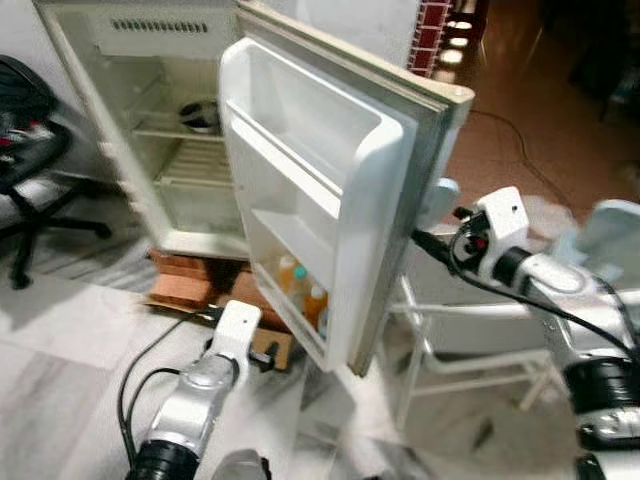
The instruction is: Restocking fridge
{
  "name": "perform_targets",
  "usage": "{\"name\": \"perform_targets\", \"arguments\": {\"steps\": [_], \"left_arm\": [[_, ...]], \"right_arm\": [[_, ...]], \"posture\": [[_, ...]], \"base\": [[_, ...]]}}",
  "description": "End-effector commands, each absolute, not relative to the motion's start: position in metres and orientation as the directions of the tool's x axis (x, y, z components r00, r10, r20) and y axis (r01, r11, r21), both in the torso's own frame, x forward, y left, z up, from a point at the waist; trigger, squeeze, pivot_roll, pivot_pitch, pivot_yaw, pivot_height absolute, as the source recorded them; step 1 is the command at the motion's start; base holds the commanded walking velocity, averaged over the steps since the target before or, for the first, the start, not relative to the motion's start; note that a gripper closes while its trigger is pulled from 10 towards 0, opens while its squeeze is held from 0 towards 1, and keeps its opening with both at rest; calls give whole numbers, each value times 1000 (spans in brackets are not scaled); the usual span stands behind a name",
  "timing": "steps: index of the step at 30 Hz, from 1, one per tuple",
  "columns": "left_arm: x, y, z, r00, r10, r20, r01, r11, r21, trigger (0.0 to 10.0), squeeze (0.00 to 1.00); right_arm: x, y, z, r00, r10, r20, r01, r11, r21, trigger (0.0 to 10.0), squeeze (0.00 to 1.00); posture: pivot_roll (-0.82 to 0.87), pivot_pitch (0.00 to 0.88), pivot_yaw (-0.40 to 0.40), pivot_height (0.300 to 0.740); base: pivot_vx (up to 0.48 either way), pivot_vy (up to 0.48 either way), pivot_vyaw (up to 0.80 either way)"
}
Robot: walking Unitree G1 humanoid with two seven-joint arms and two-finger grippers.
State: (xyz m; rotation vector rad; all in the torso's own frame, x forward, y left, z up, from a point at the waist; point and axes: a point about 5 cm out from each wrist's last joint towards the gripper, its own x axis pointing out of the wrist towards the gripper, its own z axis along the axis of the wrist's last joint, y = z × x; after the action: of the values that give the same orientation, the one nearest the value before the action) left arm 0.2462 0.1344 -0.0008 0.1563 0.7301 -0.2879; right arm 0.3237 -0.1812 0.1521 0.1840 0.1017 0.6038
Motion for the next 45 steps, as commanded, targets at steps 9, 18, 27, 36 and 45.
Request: {"name": "perform_targets", "arguments": {"steps": [9,18,27,36,45], "left_arm": [[248,134,1,715,-204,-668,315,948,47,10000,0],[248,133,0,713,-206,-670,324,945,54,10000,0],[248,172,18,831,70,-551,15,989,148,10000,0],[220,262,20,828,382,-411,-319,923,214,10000,0],[246,228,49,961,178,-210,-153,980,131,10000,0]], "right_arm": [[254,-114,213,169,935,312,-959,84,270,10000,0],[281,-135,163,486,861,152,-821,390,417,10000,0],[289,-155,101,718,691,-86,-585,666,463,10000,0],[302,-150,85,838,529,-135,-463,819,339,10000,0],[296,-153,77,946,309,-99,-276,926,257,10000,0]], "posture": [[84,0,-8,740],[82,0,-3,740],[130,0,-55,740],[155,0,-66,740],[135,0,-53,740]], "base": [[0,0,0],[0,0,0],[0,0,0],[0,53,0],[0,480,0]]}}
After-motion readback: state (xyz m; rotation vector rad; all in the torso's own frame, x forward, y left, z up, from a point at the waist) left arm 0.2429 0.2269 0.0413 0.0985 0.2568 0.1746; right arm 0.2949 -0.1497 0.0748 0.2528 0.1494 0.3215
